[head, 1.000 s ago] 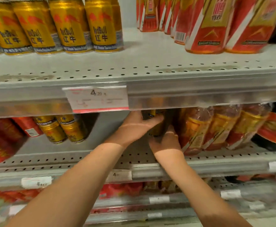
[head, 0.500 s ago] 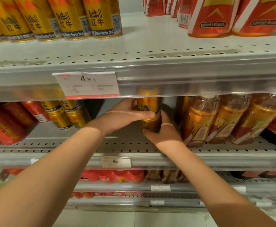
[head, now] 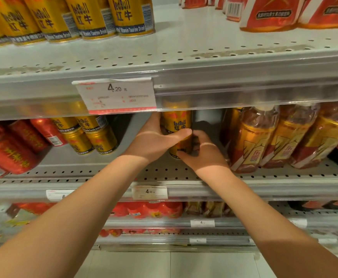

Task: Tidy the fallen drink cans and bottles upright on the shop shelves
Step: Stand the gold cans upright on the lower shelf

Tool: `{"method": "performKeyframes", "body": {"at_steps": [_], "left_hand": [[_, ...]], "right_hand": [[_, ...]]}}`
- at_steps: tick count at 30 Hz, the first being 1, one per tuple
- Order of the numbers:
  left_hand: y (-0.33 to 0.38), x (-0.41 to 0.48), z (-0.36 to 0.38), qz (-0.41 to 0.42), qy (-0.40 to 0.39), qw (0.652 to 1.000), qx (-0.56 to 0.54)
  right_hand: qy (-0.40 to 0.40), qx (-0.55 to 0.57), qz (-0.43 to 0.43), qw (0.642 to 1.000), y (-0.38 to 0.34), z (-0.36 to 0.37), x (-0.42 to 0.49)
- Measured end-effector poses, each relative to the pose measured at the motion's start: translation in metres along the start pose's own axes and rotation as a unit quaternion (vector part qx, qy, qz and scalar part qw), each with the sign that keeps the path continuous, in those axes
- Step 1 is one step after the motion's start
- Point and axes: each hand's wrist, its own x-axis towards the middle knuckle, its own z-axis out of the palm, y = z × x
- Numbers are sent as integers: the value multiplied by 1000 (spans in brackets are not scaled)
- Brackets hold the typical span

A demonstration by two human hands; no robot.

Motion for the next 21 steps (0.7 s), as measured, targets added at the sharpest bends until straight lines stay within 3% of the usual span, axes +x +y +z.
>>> {"method": "performKeyframes", "body": {"at_steps": [3,6,21], "left_hand": [[-4,-6,0,12,26,999,28],[-15,-9,-6,17,5,999,36],[-21,-9,-6,-15,46,998,-35]], "right_hand": [[21,-11,2,1000,-4,6,-1],[31,-9,3,999,-5,11,-2],[23,5,-16,1000,-3,16,10]]}}
